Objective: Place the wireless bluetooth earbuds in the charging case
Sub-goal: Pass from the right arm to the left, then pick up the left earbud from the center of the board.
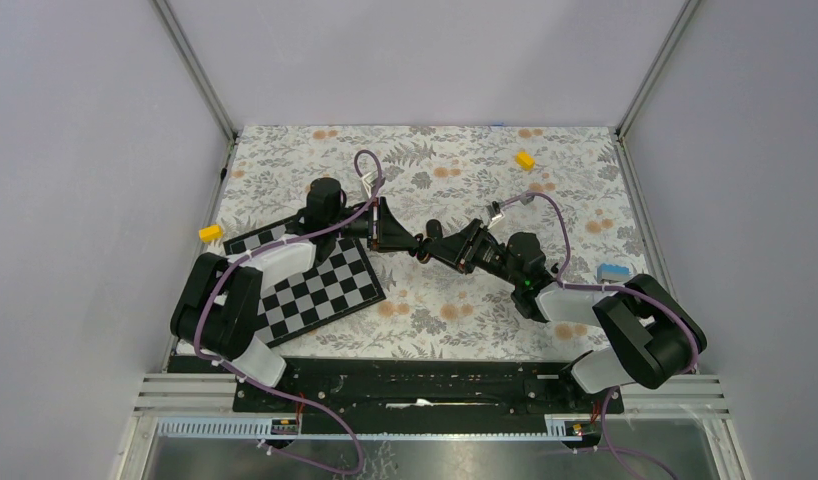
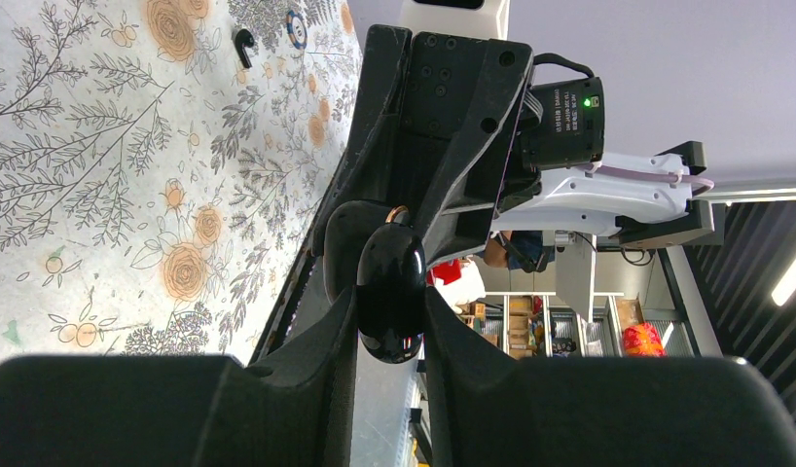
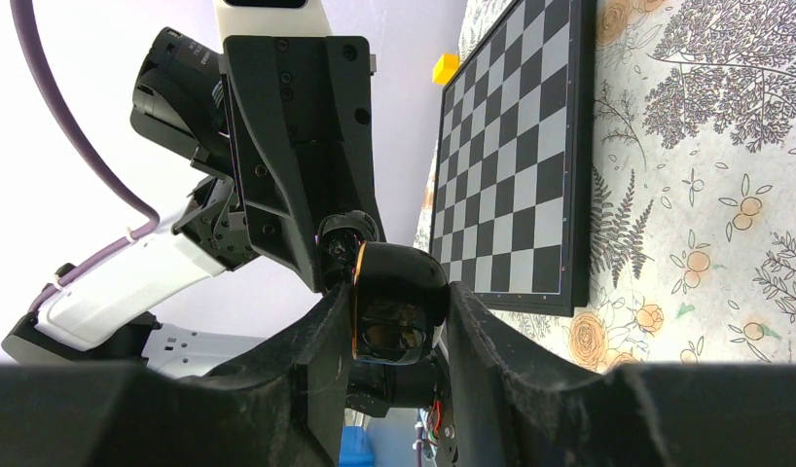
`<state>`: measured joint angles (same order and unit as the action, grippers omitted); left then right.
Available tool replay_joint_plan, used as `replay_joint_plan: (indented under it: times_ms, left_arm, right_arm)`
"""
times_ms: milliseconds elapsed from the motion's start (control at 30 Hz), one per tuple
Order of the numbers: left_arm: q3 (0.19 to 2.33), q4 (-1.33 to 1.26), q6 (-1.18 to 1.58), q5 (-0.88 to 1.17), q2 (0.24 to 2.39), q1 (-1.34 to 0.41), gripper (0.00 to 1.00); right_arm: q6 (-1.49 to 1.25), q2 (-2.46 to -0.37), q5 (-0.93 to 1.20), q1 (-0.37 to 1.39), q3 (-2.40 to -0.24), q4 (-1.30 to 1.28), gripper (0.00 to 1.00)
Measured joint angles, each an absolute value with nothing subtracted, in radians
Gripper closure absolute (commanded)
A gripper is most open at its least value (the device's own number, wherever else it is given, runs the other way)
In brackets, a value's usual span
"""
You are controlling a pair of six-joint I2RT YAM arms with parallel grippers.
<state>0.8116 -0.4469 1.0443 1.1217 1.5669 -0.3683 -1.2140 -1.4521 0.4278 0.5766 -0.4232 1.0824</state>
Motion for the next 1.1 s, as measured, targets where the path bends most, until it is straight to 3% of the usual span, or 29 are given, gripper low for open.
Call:
replay_joint_plan:
  times_ms: [133,433,667,767,833,967,1100]
  left_arm:
    - [0.823,-0.410,1.021,1.114,1.567,-0.372,1.00]
    - [0.872,-0.201,0.875,1.061,1.567,-0.385,1.00]
    - [0.886,-0.099,0.807,1.021,1.567,-0.385,1.00]
    - [0.900,-0.086,0.796,1.020,1.567,-0.385,1.00]
    - [0.910,-0.078,0.790,1.020,1.567,-0.385,1.00]
    - [0.925,-0.077,0.786,1.020,1.567,-0.385,1.00]
    - [0.934,-0.083,0.788,1.021,1.574,-0.385,1.00]
  right_arm:
    - [-1.219,-1.452,0.428,0.577,-0.423,1.085,0.31]
    - [-1.200,-1.414,0.412,0.576,-0.423,1.021,0.13]
    - [-1.017,-1.190,0.276,0.527,-0.476,0.479,0.06]
    - [-0.910,-1.065,0.140,0.466,-0.512,0.189,0.08]
    - [-0.839,-0.996,0.027,0.418,-0.548,0.007,0.15]
    - [-0.712,-0.947,-0.154,0.311,-0.622,-0.243,0.36]
    - [-0.646,-1.039,-0.215,0.216,-0.651,-0.369,0.57]
